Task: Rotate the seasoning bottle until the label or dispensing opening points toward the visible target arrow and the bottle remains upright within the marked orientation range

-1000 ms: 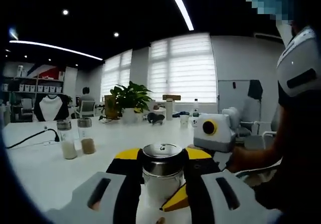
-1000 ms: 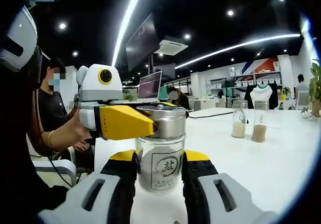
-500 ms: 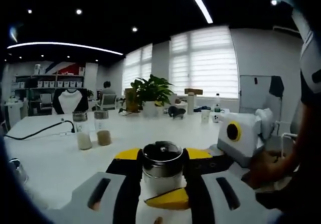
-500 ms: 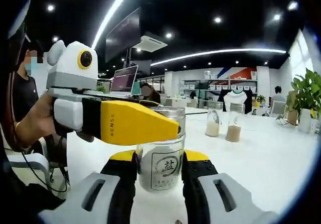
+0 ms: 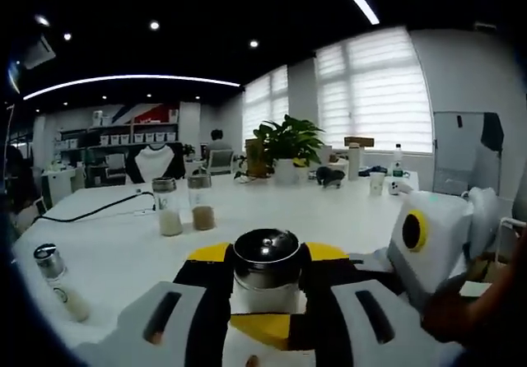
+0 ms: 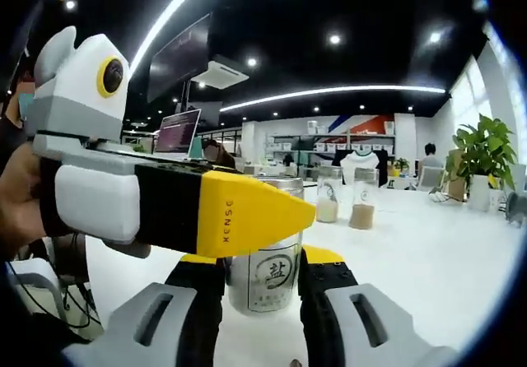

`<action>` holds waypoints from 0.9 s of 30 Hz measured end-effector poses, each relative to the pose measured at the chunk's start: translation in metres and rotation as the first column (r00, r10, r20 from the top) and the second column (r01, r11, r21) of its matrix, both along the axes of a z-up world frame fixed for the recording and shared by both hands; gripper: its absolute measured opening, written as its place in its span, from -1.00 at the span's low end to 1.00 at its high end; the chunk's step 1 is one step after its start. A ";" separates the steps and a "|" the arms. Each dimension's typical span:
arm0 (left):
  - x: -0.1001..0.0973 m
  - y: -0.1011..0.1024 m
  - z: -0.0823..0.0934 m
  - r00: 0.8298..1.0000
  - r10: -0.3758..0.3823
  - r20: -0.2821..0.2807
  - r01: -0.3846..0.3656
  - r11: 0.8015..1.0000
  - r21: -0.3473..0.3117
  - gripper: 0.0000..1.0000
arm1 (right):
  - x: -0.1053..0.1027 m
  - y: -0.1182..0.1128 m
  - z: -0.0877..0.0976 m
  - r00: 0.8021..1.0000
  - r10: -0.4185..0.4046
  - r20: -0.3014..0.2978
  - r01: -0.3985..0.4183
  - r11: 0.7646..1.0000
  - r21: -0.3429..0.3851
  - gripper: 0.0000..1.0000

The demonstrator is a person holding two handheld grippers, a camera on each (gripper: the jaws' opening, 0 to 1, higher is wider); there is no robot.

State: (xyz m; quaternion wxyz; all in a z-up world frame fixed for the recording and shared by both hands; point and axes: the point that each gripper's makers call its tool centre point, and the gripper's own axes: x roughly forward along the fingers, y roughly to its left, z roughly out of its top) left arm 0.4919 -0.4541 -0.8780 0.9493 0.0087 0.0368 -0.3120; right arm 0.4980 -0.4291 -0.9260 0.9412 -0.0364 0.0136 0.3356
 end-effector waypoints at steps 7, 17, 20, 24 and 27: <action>0.003 0.005 -0.002 0.997 0.070 -0.016 -0.071 0.997 -0.030 -0.30 | 0.000 0.002 -0.001 1.000 -0.016 0.022 0.017 1.000 -0.023 -0.35; 0.005 0.009 -0.003 0.993 0.112 -0.021 -0.114 0.991 -0.068 -0.28 | -0.006 0.006 -0.004 1.000 -0.012 0.012 0.012 1.000 -0.013 -0.35; 0.005 0.010 -0.002 0.994 0.102 -0.025 -0.104 0.990 -0.091 -0.29 | -0.007 0.004 -0.003 1.000 -0.016 0.011 0.016 1.000 -0.010 -0.35; 0.004 0.007 -0.001 0.997 0.081 -0.017 -0.082 0.993 -0.089 -0.30 | -0.008 0.002 -0.002 1.000 -0.021 0.010 0.022 1.000 -0.009 -0.35; 0.004 0.004 0.000 0.998 0.060 -0.005 -0.061 0.995 -0.073 -0.30 | -0.008 0.001 0.000 1.000 -0.026 0.007 0.026 1.000 -0.003 -0.35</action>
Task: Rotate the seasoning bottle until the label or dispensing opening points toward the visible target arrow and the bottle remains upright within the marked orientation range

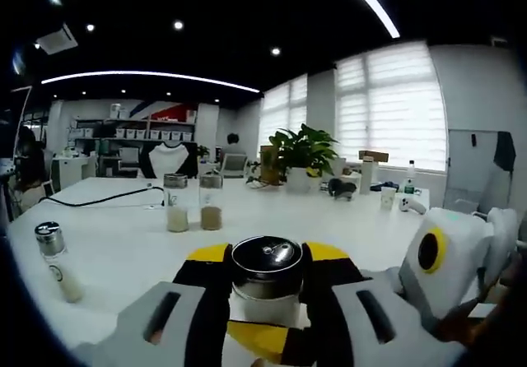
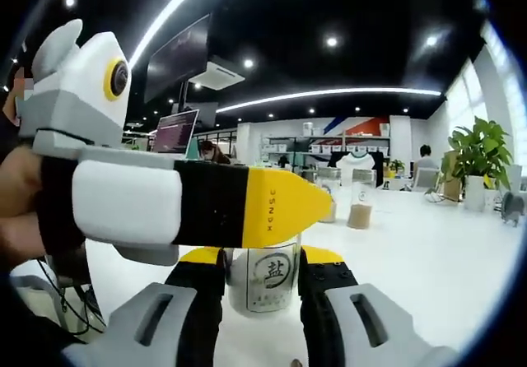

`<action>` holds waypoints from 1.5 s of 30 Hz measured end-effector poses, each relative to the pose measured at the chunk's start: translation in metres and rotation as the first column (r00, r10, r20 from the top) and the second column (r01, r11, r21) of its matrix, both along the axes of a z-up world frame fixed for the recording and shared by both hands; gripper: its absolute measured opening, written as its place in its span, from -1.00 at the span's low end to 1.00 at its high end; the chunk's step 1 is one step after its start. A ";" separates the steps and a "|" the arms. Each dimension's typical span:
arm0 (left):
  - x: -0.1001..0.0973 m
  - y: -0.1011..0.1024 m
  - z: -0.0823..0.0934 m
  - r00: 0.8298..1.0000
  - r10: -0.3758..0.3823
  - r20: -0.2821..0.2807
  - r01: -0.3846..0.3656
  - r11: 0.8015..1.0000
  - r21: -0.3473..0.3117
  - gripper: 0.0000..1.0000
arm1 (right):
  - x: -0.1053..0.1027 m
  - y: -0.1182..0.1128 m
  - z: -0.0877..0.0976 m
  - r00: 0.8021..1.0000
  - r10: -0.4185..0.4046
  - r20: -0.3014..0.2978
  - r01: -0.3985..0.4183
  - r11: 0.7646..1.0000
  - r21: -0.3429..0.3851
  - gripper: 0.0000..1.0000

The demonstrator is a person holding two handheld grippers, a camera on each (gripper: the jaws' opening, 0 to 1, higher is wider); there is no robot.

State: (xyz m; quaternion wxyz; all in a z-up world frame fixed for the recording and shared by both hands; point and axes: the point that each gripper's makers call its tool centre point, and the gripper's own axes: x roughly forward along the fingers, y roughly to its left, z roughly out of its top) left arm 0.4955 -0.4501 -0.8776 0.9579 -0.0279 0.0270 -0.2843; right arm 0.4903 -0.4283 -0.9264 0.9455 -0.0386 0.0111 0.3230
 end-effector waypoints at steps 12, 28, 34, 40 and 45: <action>-0.002 -0.005 0.002 0.996 -0.084 0.037 0.082 0.995 0.052 -0.30 | -0.002 -0.001 0.005 0.999 0.022 -0.024 -0.021 0.999 0.031 -0.35; 0.004 0.017 0.007 0.995 -0.084 0.058 0.083 0.996 0.024 -0.31 | -0.006 0.005 0.009 0.996 0.074 -0.053 -0.069 0.994 0.085 -0.32; 0.018 0.041 0.008 0.997 -0.025 0.071 0.022 0.999 0.050 -0.31 | -0.008 0.003 0.005 0.995 0.072 -0.067 -0.067 0.995 0.080 -0.32; 0.030 0.065 0.008 0.997 0.020 0.077 -0.024 0.998 0.052 -0.31 | -0.005 -0.002 0.004 0.995 0.055 -0.081 -0.048 0.995 0.087 -0.32; 0.036 0.073 0.007 0.997 0.013 0.082 -0.019 0.997 0.069 -0.31 | -0.003 -0.005 0.001 0.995 0.049 -0.089 -0.042 0.996 0.082 -0.32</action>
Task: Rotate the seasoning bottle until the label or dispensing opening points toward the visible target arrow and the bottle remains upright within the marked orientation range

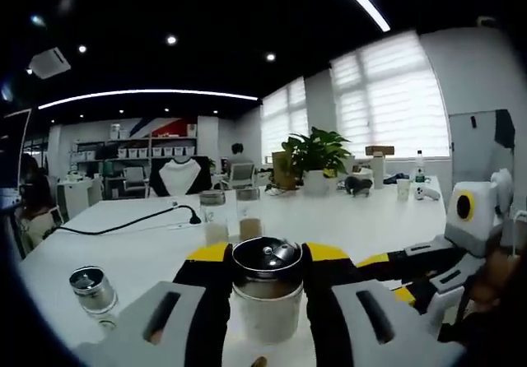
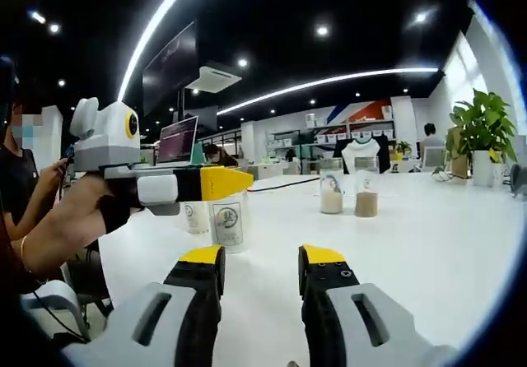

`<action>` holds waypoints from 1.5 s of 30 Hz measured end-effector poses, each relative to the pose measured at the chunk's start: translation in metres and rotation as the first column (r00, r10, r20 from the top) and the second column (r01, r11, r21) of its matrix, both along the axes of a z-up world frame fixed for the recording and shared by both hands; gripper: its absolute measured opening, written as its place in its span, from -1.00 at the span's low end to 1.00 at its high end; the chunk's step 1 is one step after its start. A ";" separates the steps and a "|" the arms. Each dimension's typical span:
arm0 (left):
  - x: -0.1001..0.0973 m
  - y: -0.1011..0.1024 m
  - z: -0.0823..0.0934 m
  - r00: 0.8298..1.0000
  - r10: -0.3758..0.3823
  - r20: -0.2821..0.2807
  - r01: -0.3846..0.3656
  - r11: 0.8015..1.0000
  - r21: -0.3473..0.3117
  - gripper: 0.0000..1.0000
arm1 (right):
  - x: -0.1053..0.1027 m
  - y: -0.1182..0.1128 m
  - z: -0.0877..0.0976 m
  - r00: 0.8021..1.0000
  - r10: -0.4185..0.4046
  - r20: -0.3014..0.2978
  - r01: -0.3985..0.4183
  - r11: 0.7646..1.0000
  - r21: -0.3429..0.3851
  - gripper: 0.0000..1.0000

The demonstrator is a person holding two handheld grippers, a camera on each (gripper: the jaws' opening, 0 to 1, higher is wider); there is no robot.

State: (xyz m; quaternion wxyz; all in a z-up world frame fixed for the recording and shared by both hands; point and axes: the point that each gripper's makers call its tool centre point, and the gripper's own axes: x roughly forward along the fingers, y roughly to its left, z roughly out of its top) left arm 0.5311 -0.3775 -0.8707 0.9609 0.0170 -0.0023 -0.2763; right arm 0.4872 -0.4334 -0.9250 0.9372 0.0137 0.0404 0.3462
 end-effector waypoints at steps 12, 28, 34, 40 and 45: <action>0.013 0.002 -0.017 0.991 -0.121 -0.059 0.122 0.993 0.009 -0.30 | 0.002 0.002 -0.001 1.000 0.005 -0.013 -0.005 1.000 -0.006 -0.32; 0.022 0.005 -0.027 0.988 -0.131 -0.086 0.129 0.991 -0.029 -0.30 | 0.007 -0.003 0.003 1.000 -0.028 0.002 0.029 0.999 -0.027 -0.35; 0.026 0.006 -0.030 0.987 -0.134 -0.087 0.132 0.991 -0.024 -0.30 | 0.009 -0.008 0.005 0.998 -0.062 0.018 0.063 0.997 -0.032 -0.36; 0.028 0.005 -0.035 0.987 -0.135 -0.086 0.135 0.991 -0.006 -0.30 | 0.010 -0.010 0.005 0.997 -0.072 0.023 0.073 0.997 -0.033 -0.39; 0.029 0.005 -0.036 0.988 -0.142 -0.068 0.143 0.990 0.011 -0.30 | 0.010 -0.006 0.006 0.998 -0.058 0.026 0.059 0.998 -0.035 -0.40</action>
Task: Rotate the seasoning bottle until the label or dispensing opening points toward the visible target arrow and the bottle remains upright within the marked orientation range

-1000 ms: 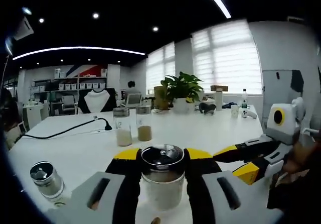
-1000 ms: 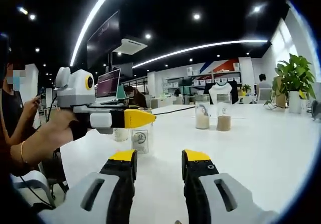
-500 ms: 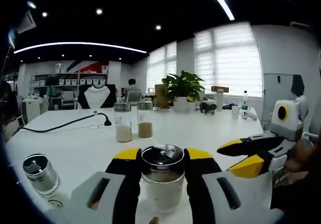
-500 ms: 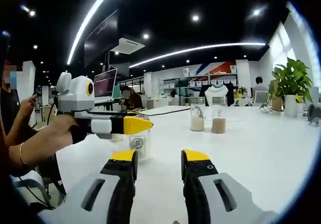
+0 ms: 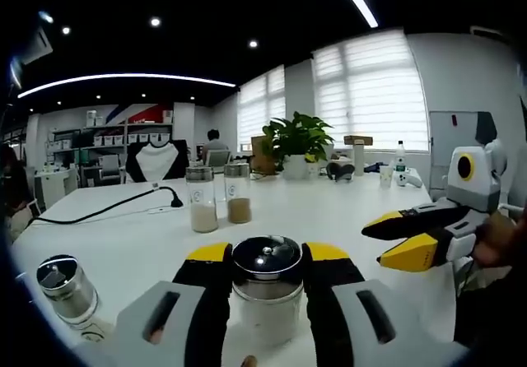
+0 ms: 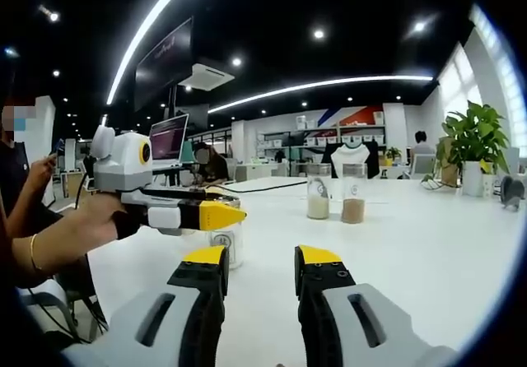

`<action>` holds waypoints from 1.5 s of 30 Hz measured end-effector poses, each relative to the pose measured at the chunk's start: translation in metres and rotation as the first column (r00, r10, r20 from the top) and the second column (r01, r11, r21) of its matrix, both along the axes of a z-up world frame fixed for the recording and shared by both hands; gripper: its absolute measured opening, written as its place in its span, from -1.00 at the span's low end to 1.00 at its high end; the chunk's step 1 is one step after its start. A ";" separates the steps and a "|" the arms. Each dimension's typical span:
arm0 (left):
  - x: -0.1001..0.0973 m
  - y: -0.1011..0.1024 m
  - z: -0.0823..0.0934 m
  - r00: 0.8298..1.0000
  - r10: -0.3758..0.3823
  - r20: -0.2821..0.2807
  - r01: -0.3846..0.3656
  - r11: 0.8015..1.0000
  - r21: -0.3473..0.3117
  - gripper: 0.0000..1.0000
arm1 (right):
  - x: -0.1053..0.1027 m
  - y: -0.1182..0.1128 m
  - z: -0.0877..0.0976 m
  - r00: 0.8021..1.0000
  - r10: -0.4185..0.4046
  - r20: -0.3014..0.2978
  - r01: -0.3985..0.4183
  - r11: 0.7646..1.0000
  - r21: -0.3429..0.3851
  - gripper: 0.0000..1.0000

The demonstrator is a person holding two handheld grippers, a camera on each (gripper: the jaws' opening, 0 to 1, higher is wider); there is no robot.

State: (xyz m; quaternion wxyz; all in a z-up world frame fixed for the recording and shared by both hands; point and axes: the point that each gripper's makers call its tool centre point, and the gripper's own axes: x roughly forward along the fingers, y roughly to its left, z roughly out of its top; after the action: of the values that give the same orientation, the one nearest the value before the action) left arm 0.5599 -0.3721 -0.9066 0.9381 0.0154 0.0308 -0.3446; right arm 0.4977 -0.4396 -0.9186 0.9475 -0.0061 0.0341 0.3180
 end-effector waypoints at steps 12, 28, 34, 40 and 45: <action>-0.005 0.009 -0.005 0.999 0.029 0.015 -0.031 0.993 0.115 -0.14 | -0.002 0.002 0.001 1.000 0.014 -0.007 -0.014 1.000 0.016 -0.40; -0.008 0.034 -0.009 0.992 0.123 -0.027 -0.122 0.991 0.059 -0.28 | -0.007 0.006 0.004 0.999 0.034 -0.011 -0.034 0.999 0.028 -0.42; -0.006 0.042 -0.014 0.984 0.169 -0.047 -0.168 0.985 0.033 -0.30 | -0.005 0.002 0.003 1.000 0.025 -0.012 -0.025 0.999 0.026 -0.42; -0.004 0.046 -0.020 0.978 0.200 -0.053 -0.197 0.979 0.059 -0.33 | -0.006 0.001 0.000 1.000 0.020 -0.022 -0.019 0.999 0.029 -0.42; -0.003 0.050 -0.020 0.975 0.215 -0.056 -0.212 0.975 0.061 -0.34 | -0.007 0.001 -0.003 0.999 0.022 -0.031 -0.021 0.999 0.028 -0.42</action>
State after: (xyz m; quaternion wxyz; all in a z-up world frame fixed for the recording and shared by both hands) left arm 0.5566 -0.3223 -0.9271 0.9676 0.0267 0.0709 -0.2410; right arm 0.4907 -0.4384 -0.9215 0.9433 0.0115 0.0445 0.3288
